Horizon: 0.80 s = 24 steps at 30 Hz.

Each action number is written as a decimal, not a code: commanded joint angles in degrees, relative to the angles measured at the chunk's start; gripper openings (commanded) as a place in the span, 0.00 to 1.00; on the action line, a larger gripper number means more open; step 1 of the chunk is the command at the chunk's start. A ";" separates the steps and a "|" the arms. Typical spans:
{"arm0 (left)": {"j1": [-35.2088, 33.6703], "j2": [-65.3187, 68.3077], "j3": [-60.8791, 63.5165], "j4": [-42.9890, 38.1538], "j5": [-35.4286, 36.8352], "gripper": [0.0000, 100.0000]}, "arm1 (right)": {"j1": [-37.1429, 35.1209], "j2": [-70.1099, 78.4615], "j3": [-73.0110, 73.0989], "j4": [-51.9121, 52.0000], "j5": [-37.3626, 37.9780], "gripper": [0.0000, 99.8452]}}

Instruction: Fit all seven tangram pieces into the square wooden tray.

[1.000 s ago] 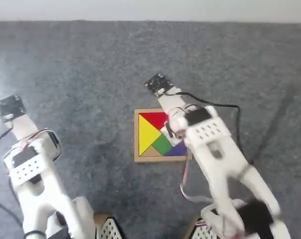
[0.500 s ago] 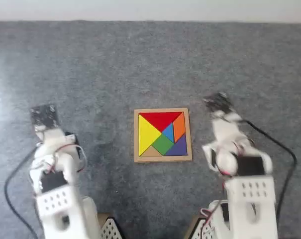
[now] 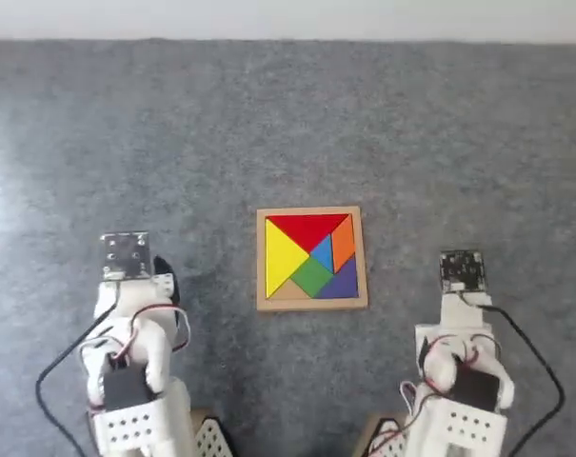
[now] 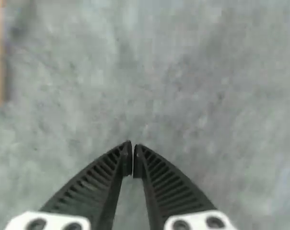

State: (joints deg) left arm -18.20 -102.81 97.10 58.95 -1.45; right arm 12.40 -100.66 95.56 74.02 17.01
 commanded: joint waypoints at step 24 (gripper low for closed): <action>0.35 -1.23 -0.66 13.27 -0.09 0.08 | 1.01 -0.57 0.97 -2.24 0.35 0.02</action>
State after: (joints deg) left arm -18.11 -102.81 97.10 72.04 -1.45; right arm 12.92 -100.40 95.65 72.97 17.01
